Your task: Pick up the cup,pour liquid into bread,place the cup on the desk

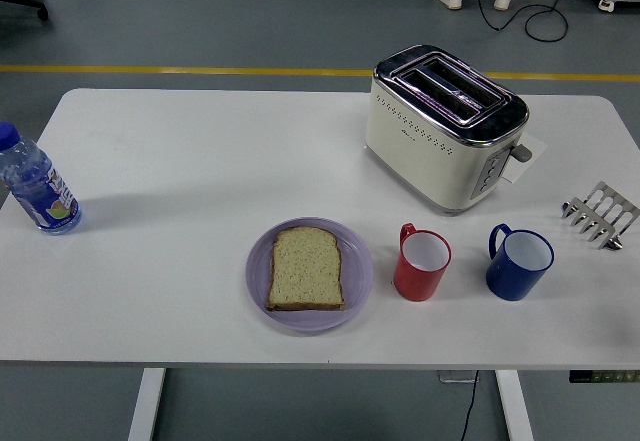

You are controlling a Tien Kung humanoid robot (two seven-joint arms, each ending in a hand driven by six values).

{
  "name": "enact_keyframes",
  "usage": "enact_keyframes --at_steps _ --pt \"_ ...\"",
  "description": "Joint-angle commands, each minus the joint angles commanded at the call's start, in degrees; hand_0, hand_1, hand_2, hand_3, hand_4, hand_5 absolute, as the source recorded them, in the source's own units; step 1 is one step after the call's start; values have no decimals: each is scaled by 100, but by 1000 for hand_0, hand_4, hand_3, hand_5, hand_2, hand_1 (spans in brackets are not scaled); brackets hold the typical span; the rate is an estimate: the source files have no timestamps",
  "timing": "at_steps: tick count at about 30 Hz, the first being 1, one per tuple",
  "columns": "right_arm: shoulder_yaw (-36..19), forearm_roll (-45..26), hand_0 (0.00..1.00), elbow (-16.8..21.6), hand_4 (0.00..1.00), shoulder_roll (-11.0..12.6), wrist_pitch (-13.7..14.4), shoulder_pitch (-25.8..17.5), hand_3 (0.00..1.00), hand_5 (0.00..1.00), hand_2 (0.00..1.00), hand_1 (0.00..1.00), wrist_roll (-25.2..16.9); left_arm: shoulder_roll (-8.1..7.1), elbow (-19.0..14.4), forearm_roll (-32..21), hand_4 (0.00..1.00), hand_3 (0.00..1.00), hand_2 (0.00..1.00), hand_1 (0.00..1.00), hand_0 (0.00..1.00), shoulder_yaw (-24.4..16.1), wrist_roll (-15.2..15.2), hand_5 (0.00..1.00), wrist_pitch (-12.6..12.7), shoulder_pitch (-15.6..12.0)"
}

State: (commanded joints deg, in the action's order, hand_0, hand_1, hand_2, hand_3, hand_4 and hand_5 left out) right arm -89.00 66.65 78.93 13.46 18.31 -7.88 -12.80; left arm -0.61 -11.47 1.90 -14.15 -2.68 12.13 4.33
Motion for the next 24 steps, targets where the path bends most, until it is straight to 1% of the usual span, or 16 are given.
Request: enact_keyframes --at_steps 8,11,12,15,17,18,24 --pt "338 224 997 117 951 45 -48 -246 998 158 979 881 -332 -11 0 14 241 506 654 645 634 -55 -4 850 -3 53" --pt "493 196 997 103 951 75 -71 -290 998 158 979 881 -382 -11 1 17 241 506 654 645 634 -57 -6 850 -3 70" --pt "551 200 998 101 975 84 -87 -308 998 152 986 890 -385 -11 0 22 240 506 654 645 635 -62 -5 850 -2 76" --pt "694 214 998 110 975 96 -104 -355 998 152 986 890 -398 -10 -2 28 240 506 654 645 635 -68 -5 850 0 87" --pt "819 209 998 106 975 84 -76 -383 998 152 986 890 -431 -12 -3 29 240 506 654 645 635 -68 -6 850 0 87" --pt "865 202 998 98 986 75 -64 -385 998 135 990 898 -446 -14 -3 25 241 507 654 645 635 -65 -7 851 -1 87" --pt "1169 165 998 -70 979 -33 5 -318 998 126 992 901 -522 -16 -4 44 241 507 654 645 635 -56 -7 852 -1 84"
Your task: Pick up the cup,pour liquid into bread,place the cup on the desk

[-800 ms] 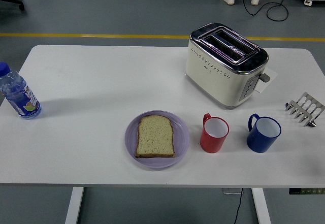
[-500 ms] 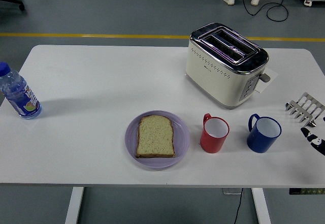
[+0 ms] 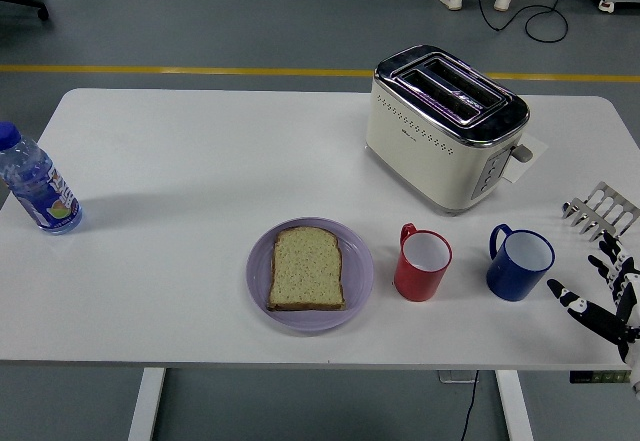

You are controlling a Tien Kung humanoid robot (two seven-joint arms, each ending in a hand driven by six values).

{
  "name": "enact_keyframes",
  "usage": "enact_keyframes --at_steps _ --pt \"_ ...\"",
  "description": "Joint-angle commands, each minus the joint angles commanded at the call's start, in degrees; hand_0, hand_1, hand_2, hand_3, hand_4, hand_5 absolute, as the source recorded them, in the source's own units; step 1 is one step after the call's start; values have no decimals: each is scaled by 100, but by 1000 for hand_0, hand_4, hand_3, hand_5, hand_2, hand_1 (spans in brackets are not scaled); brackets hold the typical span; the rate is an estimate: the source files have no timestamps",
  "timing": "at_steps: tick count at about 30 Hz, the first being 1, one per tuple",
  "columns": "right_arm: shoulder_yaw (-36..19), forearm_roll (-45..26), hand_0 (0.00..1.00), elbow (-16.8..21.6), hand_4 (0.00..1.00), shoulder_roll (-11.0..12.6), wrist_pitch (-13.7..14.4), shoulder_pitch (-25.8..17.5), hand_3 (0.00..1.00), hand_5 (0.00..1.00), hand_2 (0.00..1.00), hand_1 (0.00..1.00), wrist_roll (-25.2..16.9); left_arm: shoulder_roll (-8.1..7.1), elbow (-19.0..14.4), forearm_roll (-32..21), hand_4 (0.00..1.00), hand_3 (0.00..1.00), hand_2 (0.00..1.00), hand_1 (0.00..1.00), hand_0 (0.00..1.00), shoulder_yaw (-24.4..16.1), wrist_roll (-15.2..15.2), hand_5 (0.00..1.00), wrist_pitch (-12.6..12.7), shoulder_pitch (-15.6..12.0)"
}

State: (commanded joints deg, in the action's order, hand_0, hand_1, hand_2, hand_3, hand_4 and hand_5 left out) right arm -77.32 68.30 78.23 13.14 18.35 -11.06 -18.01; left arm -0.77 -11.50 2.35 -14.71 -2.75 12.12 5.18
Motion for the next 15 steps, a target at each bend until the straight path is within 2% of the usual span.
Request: enact_keyframes --at_steps 15 --pt "451 36 998 -656 985 -279 150 572 998 125 993 900 -7 14 0 -45 240 506 654 645 635 -8 1 850 1 -18"
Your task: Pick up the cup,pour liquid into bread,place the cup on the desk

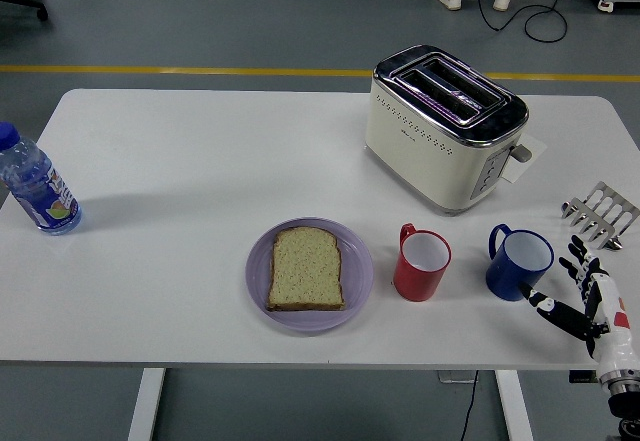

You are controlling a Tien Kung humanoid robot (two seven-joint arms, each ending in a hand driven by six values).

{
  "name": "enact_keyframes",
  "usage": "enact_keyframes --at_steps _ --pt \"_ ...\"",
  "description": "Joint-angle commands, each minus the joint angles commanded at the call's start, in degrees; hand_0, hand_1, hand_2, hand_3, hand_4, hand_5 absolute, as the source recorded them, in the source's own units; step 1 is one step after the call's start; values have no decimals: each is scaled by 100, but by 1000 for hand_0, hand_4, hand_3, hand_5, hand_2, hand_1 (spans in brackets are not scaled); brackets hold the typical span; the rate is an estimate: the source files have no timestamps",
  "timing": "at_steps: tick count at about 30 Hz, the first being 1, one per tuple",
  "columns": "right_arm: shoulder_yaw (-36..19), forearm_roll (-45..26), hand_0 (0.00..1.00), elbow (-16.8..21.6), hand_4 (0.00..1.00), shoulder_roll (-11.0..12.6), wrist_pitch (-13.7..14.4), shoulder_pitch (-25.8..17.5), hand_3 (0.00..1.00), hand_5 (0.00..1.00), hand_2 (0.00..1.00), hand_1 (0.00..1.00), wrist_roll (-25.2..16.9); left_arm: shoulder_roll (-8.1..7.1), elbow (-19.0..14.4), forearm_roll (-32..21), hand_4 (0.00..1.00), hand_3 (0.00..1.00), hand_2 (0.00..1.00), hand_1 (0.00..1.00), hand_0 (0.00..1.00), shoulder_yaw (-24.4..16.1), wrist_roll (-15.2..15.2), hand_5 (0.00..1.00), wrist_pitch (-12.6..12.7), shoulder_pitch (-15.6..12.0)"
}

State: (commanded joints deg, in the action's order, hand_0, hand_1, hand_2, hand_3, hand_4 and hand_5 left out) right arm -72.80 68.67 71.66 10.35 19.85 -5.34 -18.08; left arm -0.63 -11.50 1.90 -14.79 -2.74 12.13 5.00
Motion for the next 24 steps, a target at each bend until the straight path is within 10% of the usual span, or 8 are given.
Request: enact_keyframes --at_steps 24 --pt "553 -356 995 -1008 997 -268 466 811 998 120 986 888 -234 21 4 -19 241 507 654 645 633 15 1 851 7 -22"
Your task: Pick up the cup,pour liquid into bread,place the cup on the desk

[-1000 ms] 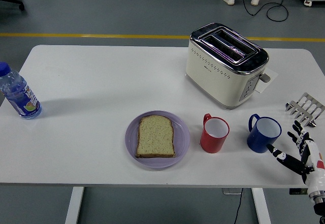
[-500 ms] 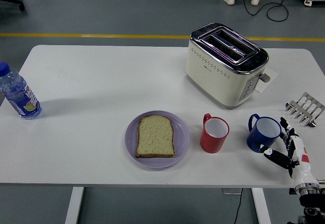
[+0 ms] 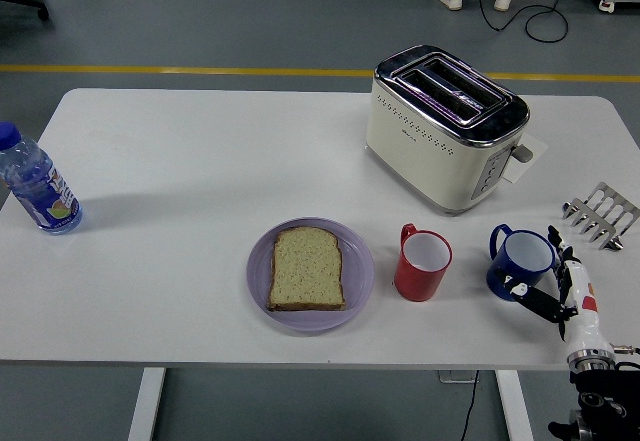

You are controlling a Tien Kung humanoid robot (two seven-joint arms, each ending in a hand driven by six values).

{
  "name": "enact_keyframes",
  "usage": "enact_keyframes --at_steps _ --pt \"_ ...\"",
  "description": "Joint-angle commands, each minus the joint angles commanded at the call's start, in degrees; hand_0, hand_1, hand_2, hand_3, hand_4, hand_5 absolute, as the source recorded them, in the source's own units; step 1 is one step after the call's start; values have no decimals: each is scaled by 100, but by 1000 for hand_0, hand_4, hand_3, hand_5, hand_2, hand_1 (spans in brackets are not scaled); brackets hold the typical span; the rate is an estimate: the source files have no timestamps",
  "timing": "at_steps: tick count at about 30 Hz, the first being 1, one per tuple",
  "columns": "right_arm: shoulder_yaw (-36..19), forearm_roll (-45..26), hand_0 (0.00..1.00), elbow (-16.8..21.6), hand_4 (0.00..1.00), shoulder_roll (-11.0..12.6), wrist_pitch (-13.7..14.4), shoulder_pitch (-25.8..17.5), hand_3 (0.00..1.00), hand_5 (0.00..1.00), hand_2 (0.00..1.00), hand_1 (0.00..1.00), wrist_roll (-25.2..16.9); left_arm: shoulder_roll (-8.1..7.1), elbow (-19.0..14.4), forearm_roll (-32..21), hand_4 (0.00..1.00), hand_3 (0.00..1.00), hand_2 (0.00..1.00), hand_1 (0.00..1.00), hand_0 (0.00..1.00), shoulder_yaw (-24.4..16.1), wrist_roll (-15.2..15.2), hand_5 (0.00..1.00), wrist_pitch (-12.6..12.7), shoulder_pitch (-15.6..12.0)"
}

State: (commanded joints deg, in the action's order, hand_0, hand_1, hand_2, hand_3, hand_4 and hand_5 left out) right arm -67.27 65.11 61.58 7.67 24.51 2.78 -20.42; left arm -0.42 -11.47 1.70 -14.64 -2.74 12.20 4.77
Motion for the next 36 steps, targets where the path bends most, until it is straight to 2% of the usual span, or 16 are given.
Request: enact_keyframes --at_steps 20,36 --pt "166 -320 992 -448 998 -94 199 286 998 123 981 887 -129 20 6 -51 241 506 654 646 635 100 0 850 0 -76" --pt "109 -588 998 -512 998 -144 235 398 998 126 980 881 -269 16 2 -34 241 506 654 647 635 35 -1 852 -1 -42"
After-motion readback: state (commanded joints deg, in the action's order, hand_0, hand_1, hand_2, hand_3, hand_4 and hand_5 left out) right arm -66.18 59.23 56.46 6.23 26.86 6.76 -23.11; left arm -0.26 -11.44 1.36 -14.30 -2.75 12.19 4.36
